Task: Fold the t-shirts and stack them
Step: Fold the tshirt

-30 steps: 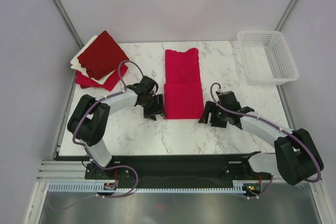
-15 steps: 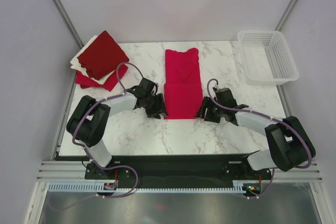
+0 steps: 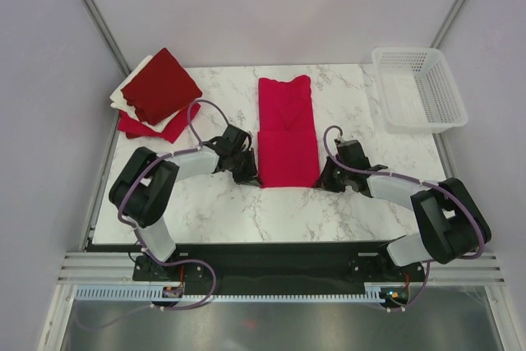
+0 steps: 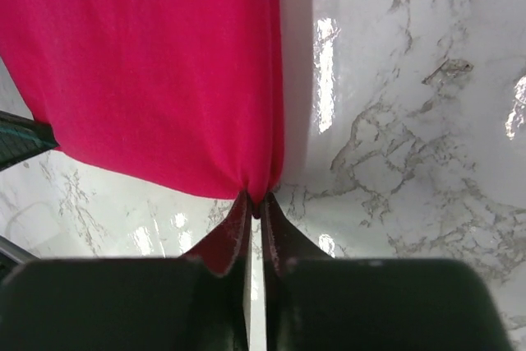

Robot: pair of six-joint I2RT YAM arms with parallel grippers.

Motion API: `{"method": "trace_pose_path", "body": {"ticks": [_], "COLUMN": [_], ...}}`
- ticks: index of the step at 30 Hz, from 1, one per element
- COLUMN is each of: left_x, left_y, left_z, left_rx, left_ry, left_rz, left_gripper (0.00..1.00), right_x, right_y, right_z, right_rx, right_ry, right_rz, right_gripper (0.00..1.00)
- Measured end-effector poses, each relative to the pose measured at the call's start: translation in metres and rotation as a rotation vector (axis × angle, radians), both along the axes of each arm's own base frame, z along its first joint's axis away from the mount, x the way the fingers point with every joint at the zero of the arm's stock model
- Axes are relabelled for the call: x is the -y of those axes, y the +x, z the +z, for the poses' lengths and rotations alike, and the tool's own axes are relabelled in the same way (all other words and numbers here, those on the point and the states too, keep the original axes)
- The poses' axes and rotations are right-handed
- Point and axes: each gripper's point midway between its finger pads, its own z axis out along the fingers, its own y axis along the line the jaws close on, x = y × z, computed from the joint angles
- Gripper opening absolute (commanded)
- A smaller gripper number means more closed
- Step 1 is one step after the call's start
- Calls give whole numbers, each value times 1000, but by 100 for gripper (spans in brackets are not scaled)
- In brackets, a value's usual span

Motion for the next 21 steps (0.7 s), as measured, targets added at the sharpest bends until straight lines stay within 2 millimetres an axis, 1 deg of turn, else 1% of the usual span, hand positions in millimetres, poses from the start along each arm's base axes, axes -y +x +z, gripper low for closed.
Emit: {"method": "trace_pose_path", "body": {"ticks": [3,7,10,12,15,19,21], "left_x": [4,7,6,5,4,7,10], "left_y": [0,-3,-15,-24,-41,-65,-77], "left_z": [1,2,2,4,13,34,45], "left_rx": [8,18,17,19,31,80,110], "left_ry": [-6,-5,0,3,-8,-50,-73], "left_rz": [-5,-12,-17,-19,-26,-64,-89], "left_gripper": [2,2,2,2,2,2,2], "right_x": [-1,-3,-2,0,2,3,-1], "right_y": [0,-3,-11,-18,-26,-40,-52], "right_z": [0,1,7,15,35,63,72], "right_rx": [-1,-4,2,15,61,131,152], "right_ry": [5,19,34,44,67,113,140], "right_rz": [3,11,17,16,17,19,28], "right_gripper": [0,0,0,0,0,0,0]}}
